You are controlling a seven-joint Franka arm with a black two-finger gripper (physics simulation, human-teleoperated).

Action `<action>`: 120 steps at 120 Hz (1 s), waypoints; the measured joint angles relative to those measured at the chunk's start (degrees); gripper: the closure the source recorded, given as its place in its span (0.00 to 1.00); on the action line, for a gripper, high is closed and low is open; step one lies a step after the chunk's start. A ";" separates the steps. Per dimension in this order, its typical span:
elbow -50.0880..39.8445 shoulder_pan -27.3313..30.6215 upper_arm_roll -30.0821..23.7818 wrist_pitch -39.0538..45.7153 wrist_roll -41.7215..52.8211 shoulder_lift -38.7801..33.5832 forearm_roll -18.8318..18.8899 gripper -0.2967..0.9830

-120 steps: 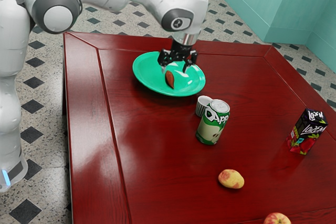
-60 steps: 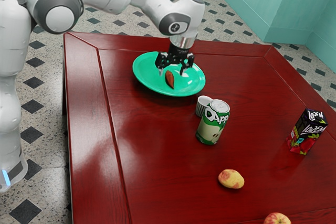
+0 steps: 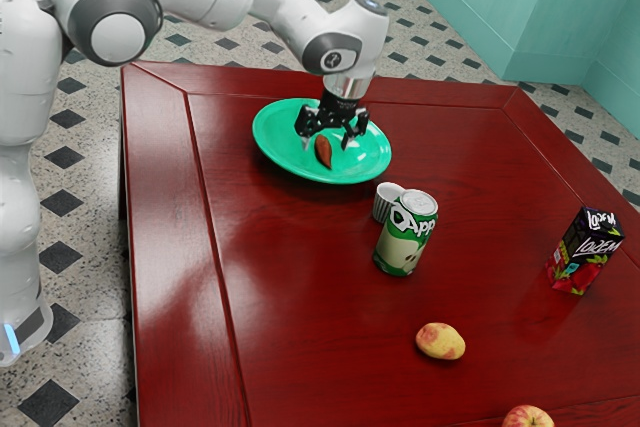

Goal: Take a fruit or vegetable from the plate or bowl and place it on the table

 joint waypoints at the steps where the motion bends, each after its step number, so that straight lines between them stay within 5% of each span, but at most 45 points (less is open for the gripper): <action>1: -0.01 0.00 0.00 0.03 0.00 0.06 0.00 0.24; 23: -0.12 0.00 0.00 0.46 0.08 0.52 -0.01 0.26; 57: -0.40 0.00 0.00 0.54 0.57 0.48 -0.12 0.61; 120: -0.40 -0.31 -0.52 -0.61 1.01 -3.89 -0.29 0.67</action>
